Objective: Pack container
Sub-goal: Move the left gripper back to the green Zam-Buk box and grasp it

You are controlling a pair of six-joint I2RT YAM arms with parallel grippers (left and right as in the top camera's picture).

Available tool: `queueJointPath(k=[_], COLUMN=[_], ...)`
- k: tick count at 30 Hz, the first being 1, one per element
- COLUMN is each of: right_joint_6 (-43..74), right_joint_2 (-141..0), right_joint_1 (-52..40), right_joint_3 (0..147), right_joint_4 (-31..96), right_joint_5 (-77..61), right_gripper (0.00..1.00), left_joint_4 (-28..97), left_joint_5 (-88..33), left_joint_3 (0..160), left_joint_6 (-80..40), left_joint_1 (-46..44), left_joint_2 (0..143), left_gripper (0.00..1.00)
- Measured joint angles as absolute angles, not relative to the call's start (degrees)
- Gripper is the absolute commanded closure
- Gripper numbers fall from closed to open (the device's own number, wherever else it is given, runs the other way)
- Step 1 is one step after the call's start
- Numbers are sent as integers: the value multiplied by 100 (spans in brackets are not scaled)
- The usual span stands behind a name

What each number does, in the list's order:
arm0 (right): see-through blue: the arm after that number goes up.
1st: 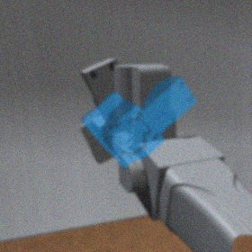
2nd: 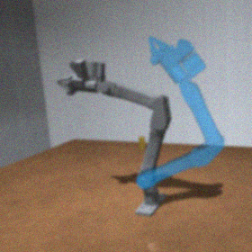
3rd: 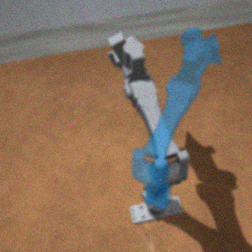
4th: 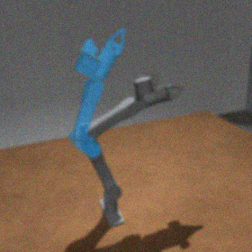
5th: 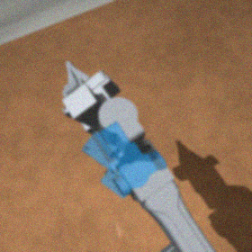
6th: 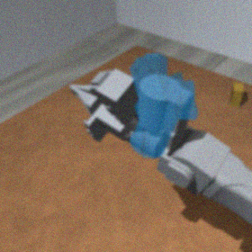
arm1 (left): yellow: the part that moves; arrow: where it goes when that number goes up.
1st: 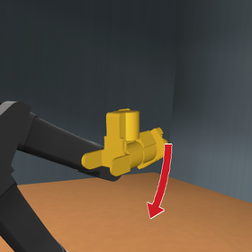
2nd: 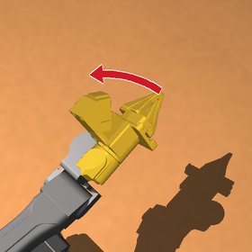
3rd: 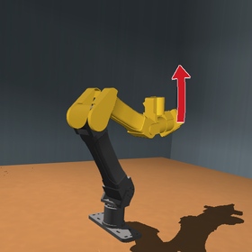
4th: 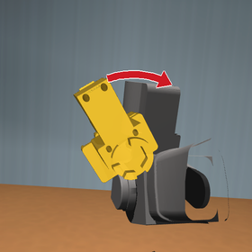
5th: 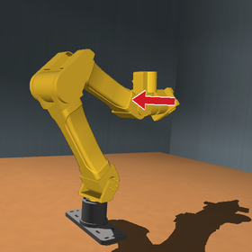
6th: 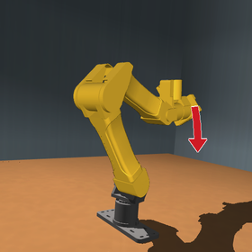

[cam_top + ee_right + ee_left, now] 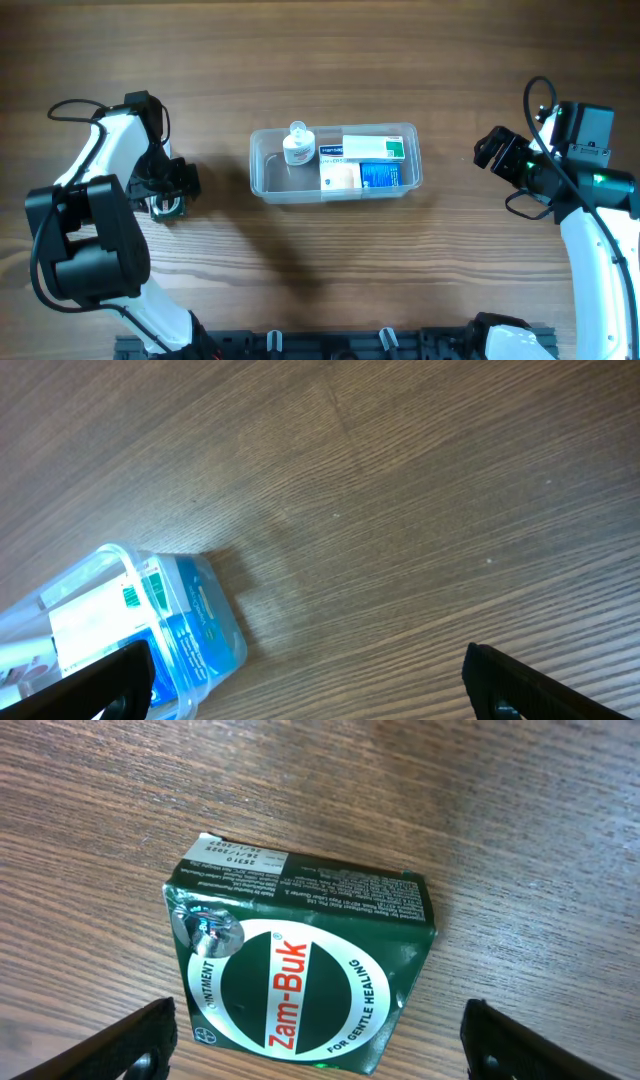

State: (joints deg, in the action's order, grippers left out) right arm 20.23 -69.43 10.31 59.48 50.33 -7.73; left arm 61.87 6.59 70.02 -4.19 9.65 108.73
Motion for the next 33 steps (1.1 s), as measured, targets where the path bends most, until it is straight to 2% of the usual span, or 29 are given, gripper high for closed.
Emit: queueJointPath(k=[6, 12, 17, 29, 33], right_joint_6=[2023, 2023, 2023, 2023, 2023], right_joint_2=[-6943, -6943, -6943, -6943, -6943], right_joint_1=[1031, 1031, 1031, 1031, 1031], right_joint_3=[5948, 5948, 5948, 5948, 5948], right_joint_4=[5033, 5033, 5033, 5033, 5033], right_joint_5=[-773, -773, -773, -773, -773], right_gripper=[0, 0, 0, 0, 0], left_joint_4=[5927, 5863, 5865, 5710, 5690], left_joint_5=[790, 878, 919, 696, 661], left_joint_3=[6956, 6914, 6914, 6904, 6904], left_joint_6=[-528, -622, -725, -578, -558], left_joint_1=[965, 1068, 1308, 1396, 1396], left_joint_2=[10875, 10875, 10875, 10875, 10875], left_gripper=[3, 9, 4, 13, 13])
